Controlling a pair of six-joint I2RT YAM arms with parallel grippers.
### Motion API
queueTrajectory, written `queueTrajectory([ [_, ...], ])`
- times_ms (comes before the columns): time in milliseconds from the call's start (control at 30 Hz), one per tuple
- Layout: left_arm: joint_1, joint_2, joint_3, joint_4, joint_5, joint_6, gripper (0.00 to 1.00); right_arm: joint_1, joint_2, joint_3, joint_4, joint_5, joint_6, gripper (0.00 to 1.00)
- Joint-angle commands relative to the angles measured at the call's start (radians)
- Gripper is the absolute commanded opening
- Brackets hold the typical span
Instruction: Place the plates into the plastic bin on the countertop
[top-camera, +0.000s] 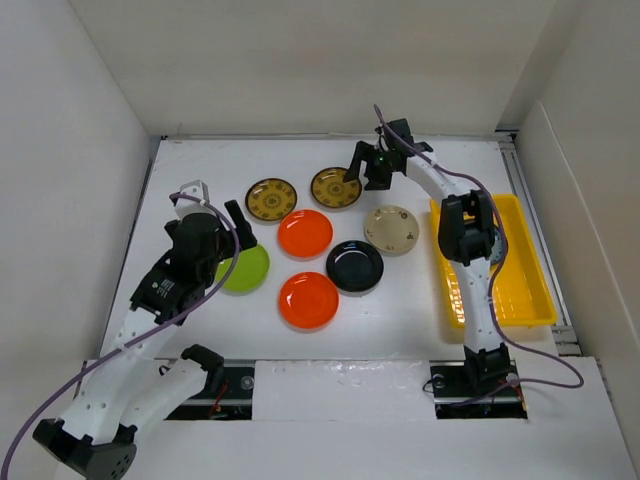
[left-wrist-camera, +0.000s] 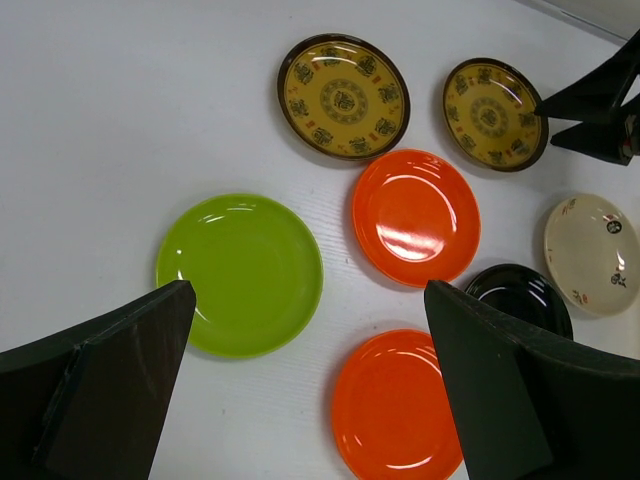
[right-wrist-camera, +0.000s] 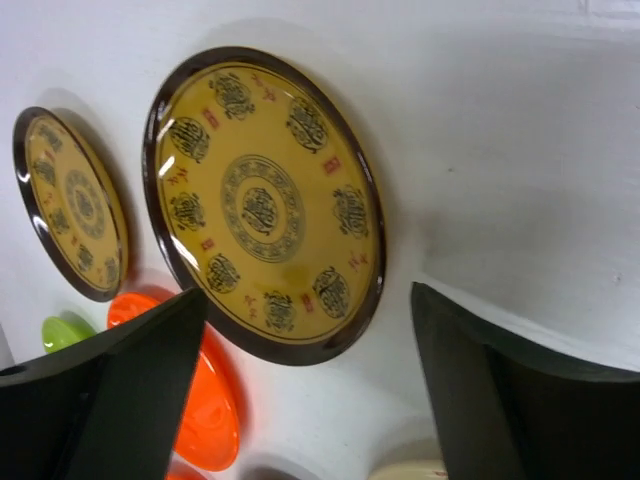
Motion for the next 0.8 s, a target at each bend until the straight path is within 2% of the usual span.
queueTrajectory([
  [0,0.007,-0.015,0.004,0.036,0.003,0.014,1.00,0.012,0.033,0.058,-0.027,0.011,-0.007,0.85],
  [67,0.007,-0.015,0.004,0.036,0.003,0.014,1.00,0.012,0.044,0.058,-0.027,0.011,0.012,0.82],
  [100,0.007,-0.015,0.004,0.036,0.003,0.014,1.00,0.003,0.058,0.058,-0.027,0.022,0.024,0.76],
  [167,0.007,-0.024,0.004,0.036,0.003,0.014,1.00,-0.008,0.067,0.033,-0.008,0.031,0.038,0.71],
  [200,0.007,-0.024,0.004,0.036,0.003,0.014,1.00,-0.008,0.067,0.015,-0.008,0.031,0.038,0.62],
  [300,0.007,-0.024,0.004,0.036,0.012,0.014,1.00,-0.028,0.067,0.001,0.021,0.021,0.066,0.45],
  [333,0.007,-0.024,0.004,0.036,0.012,0.014,1.00,-0.028,0.079,0.001,0.021,0.021,0.078,0.33],
  [400,0.007,-0.024,0.004,0.036,0.012,0.014,1.00,-0.037,0.093,0.011,0.021,-0.005,0.087,0.20],
  [433,0.007,-0.024,0.004,0.036,0.012,0.014,1.00,-0.037,0.093,0.012,0.021,-0.016,0.098,0.00],
  [500,0.007,-0.024,0.004,0.036,0.012,0.014,1.00,-0.050,0.072,-0.002,0.039,-0.045,0.138,0.00],
  [533,0.007,-0.033,0.004,0.036,0.012,0.014,1.00,-0.065,0.044,-0.075,0.103,-0.056,0.156,0.00],
  [633,0.007,-0.033,0.004,0.036,0.012,0.014,1.00,-0.108,-0.149,-0.265,0.334,-0.097,0.259,0.00],
  [767,0.007,-0.033,0.004,0.036,0.003,0.014,1.00,-0.171,-0.382,-0.514,0.392,-0.072,0.288,0.00],
])
